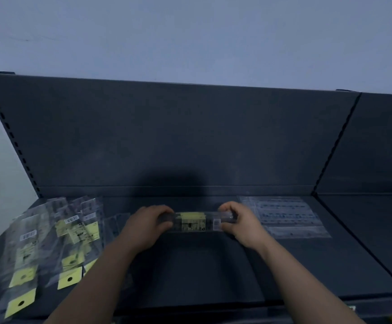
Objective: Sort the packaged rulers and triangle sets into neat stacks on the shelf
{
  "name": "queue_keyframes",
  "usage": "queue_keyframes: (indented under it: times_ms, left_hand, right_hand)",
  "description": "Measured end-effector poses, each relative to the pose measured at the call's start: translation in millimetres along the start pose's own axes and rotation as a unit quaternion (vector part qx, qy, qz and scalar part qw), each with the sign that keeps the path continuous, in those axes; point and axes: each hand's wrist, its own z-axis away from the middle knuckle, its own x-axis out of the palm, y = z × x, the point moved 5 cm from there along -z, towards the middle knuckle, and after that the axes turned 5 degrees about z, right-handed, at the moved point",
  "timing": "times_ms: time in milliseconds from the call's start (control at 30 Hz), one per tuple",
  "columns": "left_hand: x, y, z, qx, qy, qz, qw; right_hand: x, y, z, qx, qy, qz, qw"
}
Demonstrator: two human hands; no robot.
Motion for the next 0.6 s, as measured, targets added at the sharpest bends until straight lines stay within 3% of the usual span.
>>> queue_keyframes:
  times_ms: [167,400,533,600]
  left_hand:
    - [-35,-13,-31,-0.022,0.031,-0.102,0.994]
    - [-26,-51,-70,-0.051,-0.021,-0.189,0.98]
    - [-8,-57,-71,-0.057,-0.001,-0.238,0.97]
    - [3,-55,-64,-0.075,-0.013,-0.229,0.97]
  right_hand:
    - [10,-26,-55,-0.033,0.008,0.019,0.999]
    - [46,-27,-100,-0.019,-0.023,0.052,0.998]
    - [59,-26,-104,-0.029,0.0,0.263,0.964]
    - [68,-27,-97,-0.053,0.007,0.315,0.947]
